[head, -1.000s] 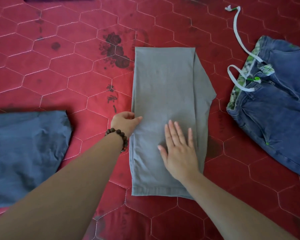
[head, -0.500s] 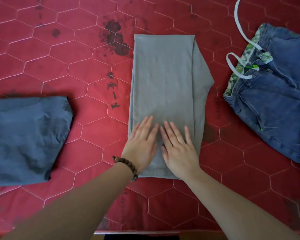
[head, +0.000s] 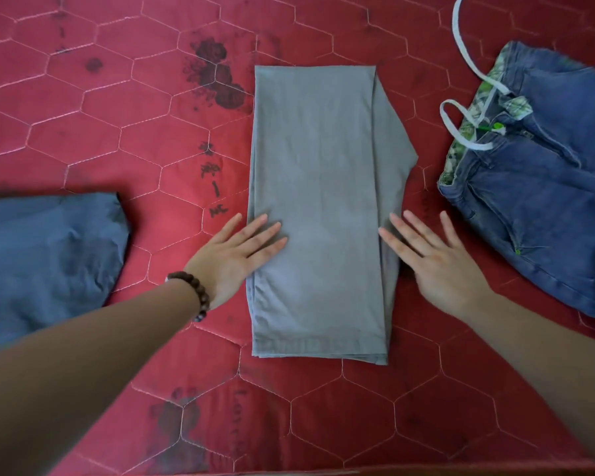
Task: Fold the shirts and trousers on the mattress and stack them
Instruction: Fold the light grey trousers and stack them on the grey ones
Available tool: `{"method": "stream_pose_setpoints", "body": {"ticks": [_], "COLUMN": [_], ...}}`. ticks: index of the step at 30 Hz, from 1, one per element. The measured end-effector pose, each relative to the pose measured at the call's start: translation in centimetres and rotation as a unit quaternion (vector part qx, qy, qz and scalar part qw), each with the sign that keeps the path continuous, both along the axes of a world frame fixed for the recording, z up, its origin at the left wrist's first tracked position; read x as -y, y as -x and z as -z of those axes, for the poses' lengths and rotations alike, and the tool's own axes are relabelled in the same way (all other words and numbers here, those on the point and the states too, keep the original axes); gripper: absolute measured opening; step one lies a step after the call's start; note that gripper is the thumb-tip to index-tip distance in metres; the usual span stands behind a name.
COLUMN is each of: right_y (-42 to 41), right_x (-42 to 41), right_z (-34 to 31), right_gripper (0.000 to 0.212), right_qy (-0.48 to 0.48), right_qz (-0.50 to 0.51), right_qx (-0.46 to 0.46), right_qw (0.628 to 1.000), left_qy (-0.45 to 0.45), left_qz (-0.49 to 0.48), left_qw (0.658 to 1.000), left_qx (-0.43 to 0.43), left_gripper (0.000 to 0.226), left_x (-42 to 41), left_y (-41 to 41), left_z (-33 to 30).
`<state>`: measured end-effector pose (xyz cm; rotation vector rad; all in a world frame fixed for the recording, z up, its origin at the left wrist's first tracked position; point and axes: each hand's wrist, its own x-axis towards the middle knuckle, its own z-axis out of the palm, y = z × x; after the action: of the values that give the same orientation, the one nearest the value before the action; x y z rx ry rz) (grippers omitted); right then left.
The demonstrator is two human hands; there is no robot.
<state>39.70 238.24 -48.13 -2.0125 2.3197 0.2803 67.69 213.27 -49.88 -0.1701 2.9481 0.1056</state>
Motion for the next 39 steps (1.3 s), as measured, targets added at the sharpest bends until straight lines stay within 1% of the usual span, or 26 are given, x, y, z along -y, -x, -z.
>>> {"method": "stream_pose_setpoints", "body": {"ticks": [1, 3, 6, 8, 10, 12, 14, 16, 18, 19, 20, 21, 22, 23, 24, 25, 26, 27, 28, 29, 31, 32, 33, 35, 37, 39], "right_y": [0.5, 0.9, 0.8, 0.9, 1.1, 1.0, 0.8, 0.6, 0.5, 0.4, 0.4, 0.5, 0.7, 1.1, 1.5, 1.7, 1.6, 1.3, 0.8, 0.3, -0.5, -0.7, -0.8, -0.5, 0.0, 0.3], "right_x": [-0.1, 0.2, 1.8, 2.8, 3.2, 3.6, 4.0, 4.2, 4.2, 4.1, 4.0, 4.0, 4.2, 4.7, 5.4, 6.3, 7.3, 8.4, 9.4, 10.2, 10.8, 10.9, 10.8, 10.7, 10.8, 11.2], "right_z": [0.0, 0.3, 1.1, 1.4, 1.1, 0.6, -0.1, -1.3, -2.8, -3.5, -4.2, -5.0, -5.6, -6.0, -6.0, -5.8, -5.5, -4.9, -4.1, -3.2, -1.8, -1.4, -1.4, -1.5, -1.7, -1.7], "right_gripper": [0.092, 0.085, 0.071, 0.073, 0.080, 0.091, 0.087, 0.079, 0.070, 0.062, 0.052, 0.042, 0.033, 0.027, 0.024, 0.024, 0.025, 0.029, 0.034, 0.039, 0.052, 0.052, 0.048, 0.031, 0.017, 0.016], "right_qy": [-0.010, -0.010, 0.005, 0.012, -0.003, -0.027, -0.034, -0.031, -0.054, -0.072, -0.083, -0.093, -0.093, -0.073, -0.036, 0.004, 0.042, 0.071, 0.086, 0.081, 0.064, 0.067, 0.076, 0.104, 0.170, 0.260], "right_qz": [-0.025, -0.080, -0.135, -0.154, -0.148, -0.117, -0.083, -0.036, 0.004, 0.026, 0.054, 0.095, 0.141, 0.191, 0.244, 0.297, 0.343, 0.394, 0.449, 0.501, 0.563, 0.567, 0.557, 0.507, 0.457, 0.439], "right_qx": [-0.016, -0.032, -0.019, -0.006, 0.019, 0.062, 0.139, 0.250, 0.353, 0.402, 0.456, 0.519, 0.569, 0.587, 0.584, 0.592, 0.613, 0.628, 0.613, 0.571, 0.498, 0.488, 0.489, 0.494, 0.491, 0.472], "right_qw": [1.000, 0.996, 0.991, 0.988, 0.989, 0.991, 0.986, 0.967, 0.934, 0.912, 0.884, 0.845, 0.805, 0.784, 0.773, 0.749, 0.710, 0.667, 0.645, 0.646, 0.656, 0.659, 0.667, 0.698, 0.721, 0.718], "left_qy": [0.015, 0.027, -0.005, -0.030, -0.062, -0.109, -0.174, -0.257, -0.361, -0.433, -0.507, -0.554, -0.564, -0.560, -0.559, -0.549, -0.550, -0.567, -0.580, -0.571, -0.495, -0.460, -0.441, -0.432, -0.444, -0.446], "left_qz": [0.022, 0.058, 0.091, 0.100, 0.085, 0.049, 0.002, -0.046, -0.102, -0.152, -0.217, -0.280, -0.337, -0.371, -0.401, -0.418, -0.430, -0.439, -0.459, -0.484, -0.528, -0.538, -0.533, -0.506, -0.468, -0.453], "left_qw": [1.000, 0.998, 0.996, 0.995, 0.994, 0.993, 0.984, 0.964, 0.927, 0.889, 0.834, 0.784, 0.754, 0.741, 0.726, 0.722, 0.711, 0.686, 0.658, 0.647, 0.677, 0.696, 0.710, 0.732, 0.741, 0.733], "left_qx": [0.005, 0.003, 0.005, 0.010, 0.014, -0.002, -0.032, -0.049, -0.027, -0.002, 0.012, 0.018, 0.018, 0.007, -0.021, -0.051, -0.085, -0.118, -0.139, -0.144, -0.129, -0.125, -0.129, -0.145, -0.188, -0.243], "left_gripper": [0.081, 0.083, 0.085, 0.084, 0.075, 0.067, 0.064, 0.057, 0.045, 0.038, 0.031, 0.024, 0.021, 0.024, 0.033, 0.038, 0.038, 0.040, 0.041, 0.039, 0.035, 0.033, 0.029, 0.021, 0.012, 0.009], "left_x": [0.5, 0.9, 1.3, 1.9, 2.5, 2.5, 2.0, 1.6, 1.6, 1.8, 2.1, 2.5, 3.1, 3.9, 4.4, 4.8, 4.9, 4.8, 4.5, 4.2, 3.7, 3.7, 4.0, 4.6, 5.2, 5.6], "left_y": [0.1, 0.6, 2.0, 2.5, 2.9, 3.4, 3.6, 3.4, 2.9, 2.6, 2.7, 2.9, 3.3, 3.7, 4.1, 4.5, 5.1, 5.9, 6.8, 7.8, 9.6, 10.0, 10.3, 10.3, 10.3, 10.9], "left_z": [0.1, 0.2, 0.2, 0.5, 0.7, 0.8, 0.7, 0.1, -1.0, -1.7, -2.7, -3.4, -3.9, -4.1, -4.5, -4.5, -4.6, -4.5, -4.3, -3.9, -3.1, -2.8, -2.7, -2.9, -3.6, -4.2]}}
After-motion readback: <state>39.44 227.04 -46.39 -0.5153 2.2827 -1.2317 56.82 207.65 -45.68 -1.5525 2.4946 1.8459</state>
